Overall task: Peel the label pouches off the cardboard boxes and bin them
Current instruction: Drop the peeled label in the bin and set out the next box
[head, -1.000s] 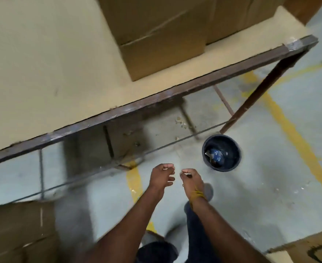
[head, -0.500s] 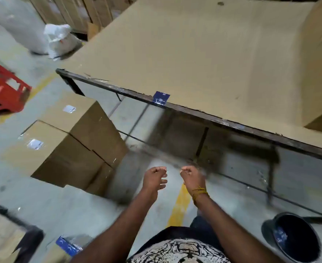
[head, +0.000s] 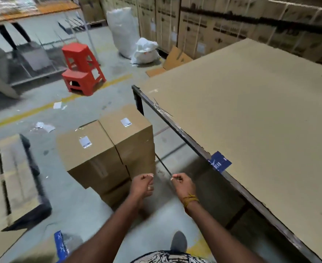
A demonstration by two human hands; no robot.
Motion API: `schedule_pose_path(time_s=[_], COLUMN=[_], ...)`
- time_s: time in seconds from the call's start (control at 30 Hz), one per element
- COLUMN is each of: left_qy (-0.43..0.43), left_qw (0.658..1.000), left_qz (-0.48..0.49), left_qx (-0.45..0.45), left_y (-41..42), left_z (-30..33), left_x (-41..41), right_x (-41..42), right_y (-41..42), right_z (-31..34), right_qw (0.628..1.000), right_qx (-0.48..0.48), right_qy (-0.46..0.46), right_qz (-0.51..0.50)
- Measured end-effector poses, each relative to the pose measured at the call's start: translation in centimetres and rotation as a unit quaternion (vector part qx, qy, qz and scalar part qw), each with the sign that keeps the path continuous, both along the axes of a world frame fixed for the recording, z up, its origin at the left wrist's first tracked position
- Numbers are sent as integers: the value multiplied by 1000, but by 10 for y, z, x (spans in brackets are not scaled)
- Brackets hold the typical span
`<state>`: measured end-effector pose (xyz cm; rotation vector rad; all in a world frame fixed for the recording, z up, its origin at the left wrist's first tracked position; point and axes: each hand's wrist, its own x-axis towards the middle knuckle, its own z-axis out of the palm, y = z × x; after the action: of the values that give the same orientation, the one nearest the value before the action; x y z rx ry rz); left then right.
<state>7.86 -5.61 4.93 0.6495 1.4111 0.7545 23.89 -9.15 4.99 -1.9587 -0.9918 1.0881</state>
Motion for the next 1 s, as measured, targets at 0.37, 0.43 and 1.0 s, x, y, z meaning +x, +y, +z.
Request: schedule_pose_path(time_s=[0.37,0.43,1.0], left_qy=[21,49,315], left_qw=[994,993,949], left_qz=[103,104,10], left_qx=[30,28,-1], left_y=[105,126,340], left_z=[14,9,-71], left_x=[-24,-34,-131], right_x=[-30,-40,-123], right_y=[141,163,423], right_z=[11,7,-63], right_qw=[994,993,978], right_qx=[22,20,-43], right_qy=[-3,-1,-158], right_qz=[107,115,129])
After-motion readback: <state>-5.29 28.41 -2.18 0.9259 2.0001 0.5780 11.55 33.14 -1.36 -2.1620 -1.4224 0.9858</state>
